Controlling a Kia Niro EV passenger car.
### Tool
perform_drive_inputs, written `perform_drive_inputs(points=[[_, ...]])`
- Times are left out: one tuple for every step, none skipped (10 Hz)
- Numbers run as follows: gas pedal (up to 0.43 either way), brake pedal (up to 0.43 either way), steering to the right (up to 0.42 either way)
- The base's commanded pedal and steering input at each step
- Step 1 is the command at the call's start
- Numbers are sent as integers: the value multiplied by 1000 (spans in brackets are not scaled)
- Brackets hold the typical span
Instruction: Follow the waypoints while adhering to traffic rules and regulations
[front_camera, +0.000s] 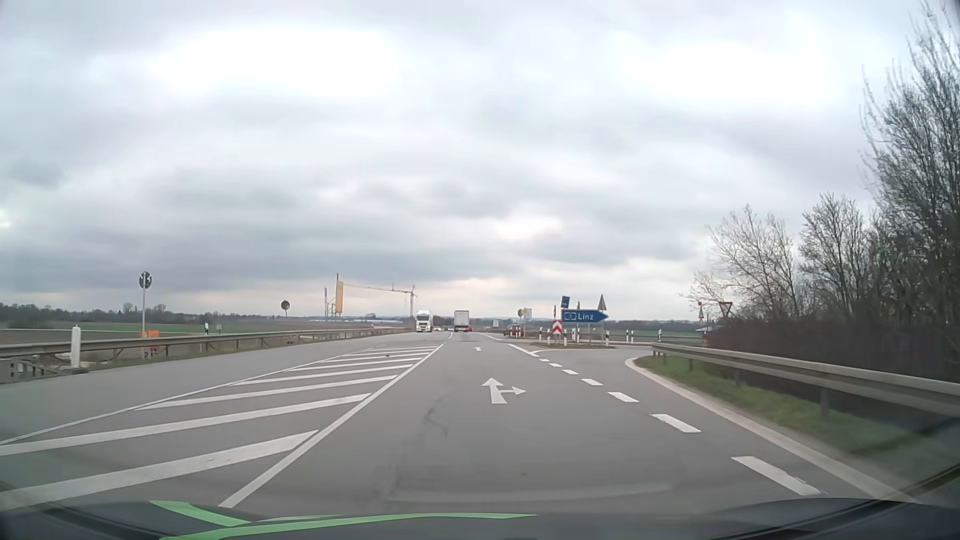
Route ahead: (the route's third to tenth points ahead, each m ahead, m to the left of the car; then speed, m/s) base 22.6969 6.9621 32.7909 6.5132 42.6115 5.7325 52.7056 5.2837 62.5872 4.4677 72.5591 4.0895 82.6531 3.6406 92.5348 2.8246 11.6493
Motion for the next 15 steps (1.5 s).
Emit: perform_drive_inputs(points=[[79,0,0],[79,0,0],[79,0,0],[79,0,0],[79,0,-1],[79,0,0],[79,0,0],[79,0,0],[79,0,0],[79,0,0],[79,0,0],[79,0,0],[79,0,0],[79,0,0],[79,0,0]])
